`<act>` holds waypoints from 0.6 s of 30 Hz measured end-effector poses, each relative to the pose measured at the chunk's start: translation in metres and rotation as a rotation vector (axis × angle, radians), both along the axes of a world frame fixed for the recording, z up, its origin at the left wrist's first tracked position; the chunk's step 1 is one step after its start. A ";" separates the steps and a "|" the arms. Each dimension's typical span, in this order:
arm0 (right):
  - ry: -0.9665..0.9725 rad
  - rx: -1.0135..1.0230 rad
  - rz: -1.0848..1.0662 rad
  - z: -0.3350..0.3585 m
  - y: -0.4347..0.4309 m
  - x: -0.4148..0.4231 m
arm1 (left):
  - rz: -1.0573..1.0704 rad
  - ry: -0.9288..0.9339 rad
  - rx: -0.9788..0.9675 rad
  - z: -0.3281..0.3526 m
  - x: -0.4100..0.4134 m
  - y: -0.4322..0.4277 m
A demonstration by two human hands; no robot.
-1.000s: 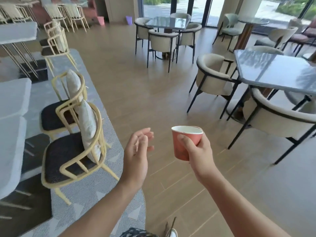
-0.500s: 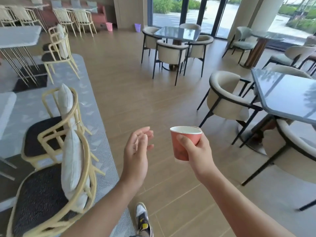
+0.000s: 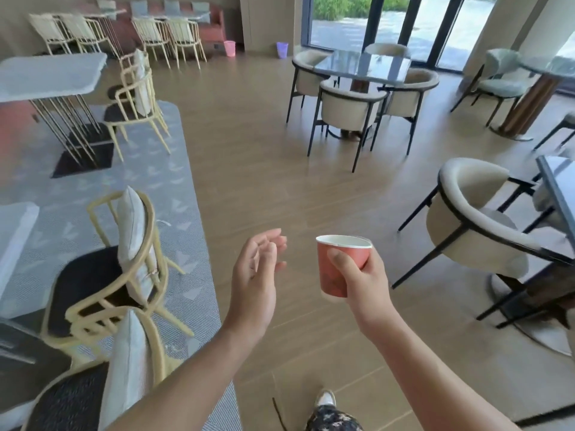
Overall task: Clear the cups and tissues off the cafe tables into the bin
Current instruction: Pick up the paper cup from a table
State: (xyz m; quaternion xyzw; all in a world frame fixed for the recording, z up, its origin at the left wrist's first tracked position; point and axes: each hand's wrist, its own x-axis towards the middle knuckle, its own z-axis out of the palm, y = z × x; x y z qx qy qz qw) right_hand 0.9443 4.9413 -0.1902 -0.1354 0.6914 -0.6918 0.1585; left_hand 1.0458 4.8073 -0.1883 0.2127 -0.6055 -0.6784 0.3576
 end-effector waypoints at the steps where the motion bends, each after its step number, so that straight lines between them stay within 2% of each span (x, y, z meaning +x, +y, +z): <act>1: -0.004 0.005 0.001 -0.004 -0.014 -0.016 | 0.017 -0.006 -0.002 -0.002 -0.016 -0.014; 10: 0.002 -0.046 0.056 -0.027 -0.143 -0.209 | 0.099 -0.044 -0.019 -0.024 -0.196 -0.135; 18: -0.001 -0.035 0.138 0.001 -0.247 -0.395 | 0.195 -0.021 0.018 0.000 -0.363 -0.239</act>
